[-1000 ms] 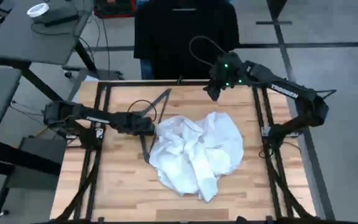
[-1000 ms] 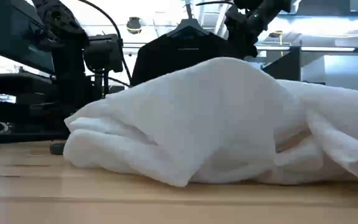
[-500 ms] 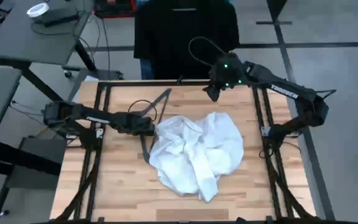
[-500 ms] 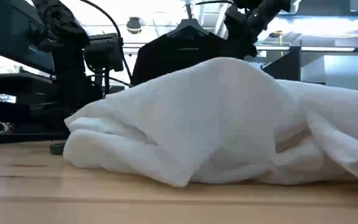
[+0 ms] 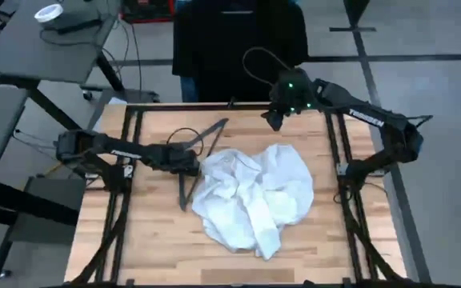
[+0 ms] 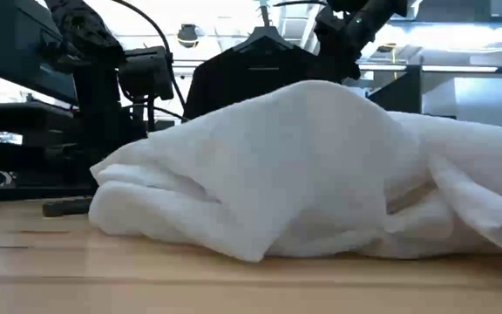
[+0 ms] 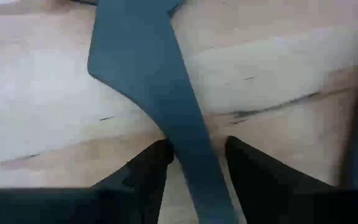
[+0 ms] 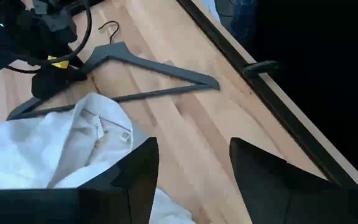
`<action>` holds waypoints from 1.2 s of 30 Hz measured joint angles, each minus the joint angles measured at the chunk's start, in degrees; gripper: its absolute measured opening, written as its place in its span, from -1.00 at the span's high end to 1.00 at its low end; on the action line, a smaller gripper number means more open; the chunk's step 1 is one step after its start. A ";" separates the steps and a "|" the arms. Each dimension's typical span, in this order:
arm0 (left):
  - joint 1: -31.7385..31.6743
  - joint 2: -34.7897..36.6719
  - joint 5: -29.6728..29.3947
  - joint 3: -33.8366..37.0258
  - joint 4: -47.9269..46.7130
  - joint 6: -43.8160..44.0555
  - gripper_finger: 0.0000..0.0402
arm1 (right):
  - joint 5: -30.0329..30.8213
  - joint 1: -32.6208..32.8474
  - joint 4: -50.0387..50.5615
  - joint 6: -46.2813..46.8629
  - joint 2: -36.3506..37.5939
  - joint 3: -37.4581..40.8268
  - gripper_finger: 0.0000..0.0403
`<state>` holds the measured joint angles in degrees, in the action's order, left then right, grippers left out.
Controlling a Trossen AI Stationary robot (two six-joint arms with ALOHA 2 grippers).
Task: Hang clothes
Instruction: Hang the white polo on the rack
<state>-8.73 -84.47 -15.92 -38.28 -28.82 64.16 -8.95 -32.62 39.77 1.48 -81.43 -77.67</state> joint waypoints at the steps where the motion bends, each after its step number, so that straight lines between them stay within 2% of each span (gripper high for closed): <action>1: 0.00 0.00 0.00 0.00 0.00 -0.13 0.26 | 0.00 0.00 0.00 -0.01 0.00 0.00 0.08; 17: 0.17 0.00 -0.01 0.00 -0.81 1.20 0.37 | -0.02 0.02 0.02 0.04 0.00 0.00 0.08; 20: 0.17 0.00 -0.10 0.00 -2.44 1.24 0.49 | -0.02 0.02 0.02 0.04 0.00 0.00 0.08; 25: 0.52 0.04 -1.33 -0.02 -3.47 0.51 0.80 | -0.02 0.02 0.02 0.05 0.00 0.00 0.08; 36: 0.47 0.01 -2.45 -0.29 -3.87 -2.11 0.80 | -0.02 0.02 0.06 0.06 0.00 0.00 0.08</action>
<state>-8.26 -84.45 -18.37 -38.57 -32.69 62.05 -8.97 -32.60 39.83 1.54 -81.43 -77.67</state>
